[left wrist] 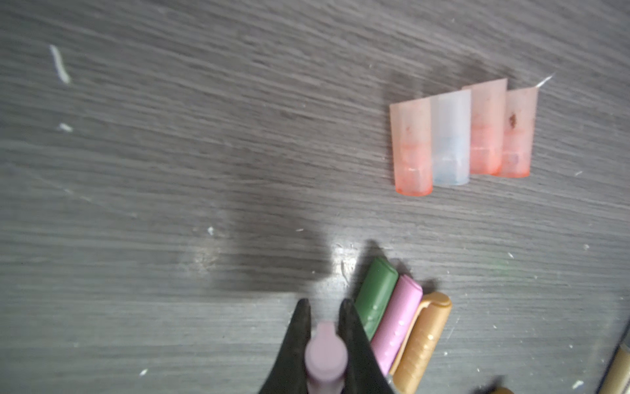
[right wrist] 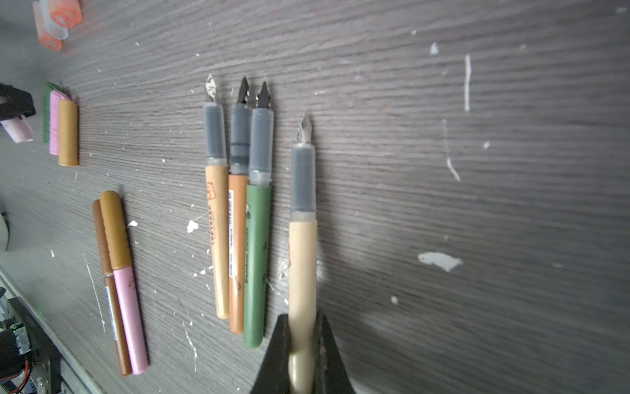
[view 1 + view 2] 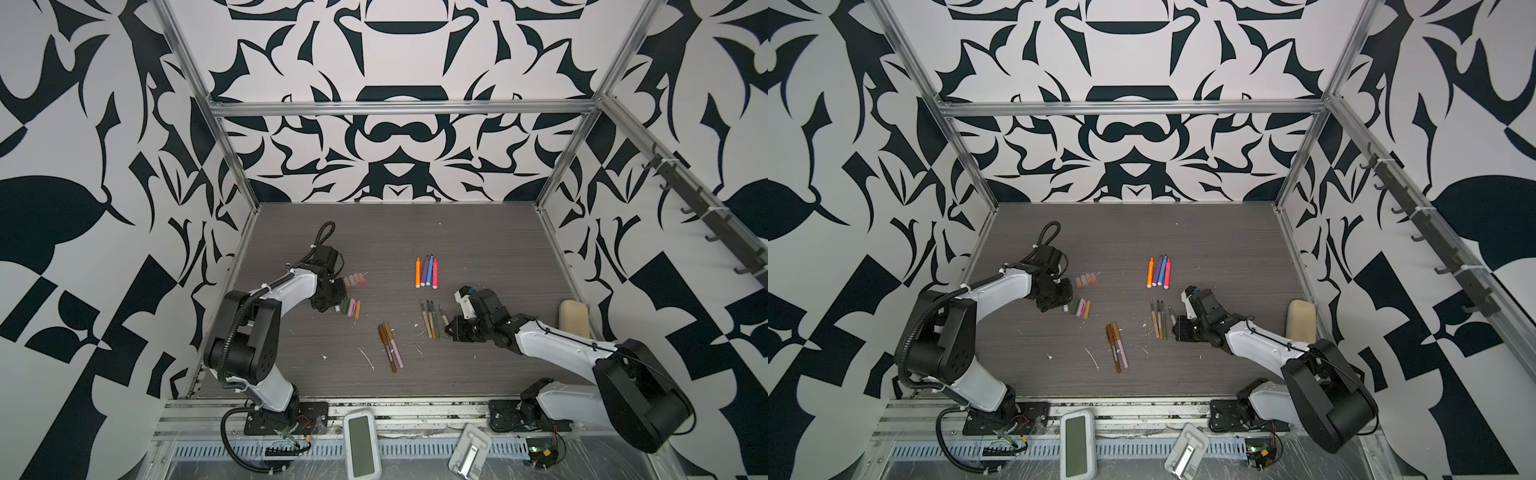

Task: Open the pen caps
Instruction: 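Set the pink cap down with the left gripper while the right lowers the cream pen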

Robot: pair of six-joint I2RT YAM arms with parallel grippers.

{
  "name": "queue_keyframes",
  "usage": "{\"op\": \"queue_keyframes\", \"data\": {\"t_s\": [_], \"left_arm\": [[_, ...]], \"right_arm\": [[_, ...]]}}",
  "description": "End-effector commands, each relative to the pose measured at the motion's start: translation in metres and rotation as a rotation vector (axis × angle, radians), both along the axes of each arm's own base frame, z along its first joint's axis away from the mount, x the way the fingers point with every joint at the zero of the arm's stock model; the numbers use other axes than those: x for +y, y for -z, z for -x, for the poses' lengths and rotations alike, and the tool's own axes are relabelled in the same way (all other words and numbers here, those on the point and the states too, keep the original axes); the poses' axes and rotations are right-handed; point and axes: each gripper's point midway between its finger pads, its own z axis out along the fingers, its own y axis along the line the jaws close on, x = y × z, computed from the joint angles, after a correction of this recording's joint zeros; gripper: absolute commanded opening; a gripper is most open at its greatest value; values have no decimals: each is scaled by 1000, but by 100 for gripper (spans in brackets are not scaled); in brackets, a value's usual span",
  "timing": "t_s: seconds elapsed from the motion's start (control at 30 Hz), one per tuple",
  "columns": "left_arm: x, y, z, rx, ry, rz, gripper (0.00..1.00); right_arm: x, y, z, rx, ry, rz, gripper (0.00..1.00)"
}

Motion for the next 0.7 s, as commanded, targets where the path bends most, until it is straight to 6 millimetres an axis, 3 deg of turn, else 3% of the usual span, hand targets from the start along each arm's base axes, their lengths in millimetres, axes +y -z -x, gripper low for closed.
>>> {"op": "queue_keyframes", "data": {"t_s": [0.0,0.4,0.67], "left_arm": [[-5,4,2,13,19,36,0],[-12,5,4,25,32,76,2],[-14,2,4,20,37,94,13]], "right_arm": [[-5,1,5,-3,7,3,0],[-6,3,7,-2,12,4,0],[-6,3,8,0,9,4,0]]}}
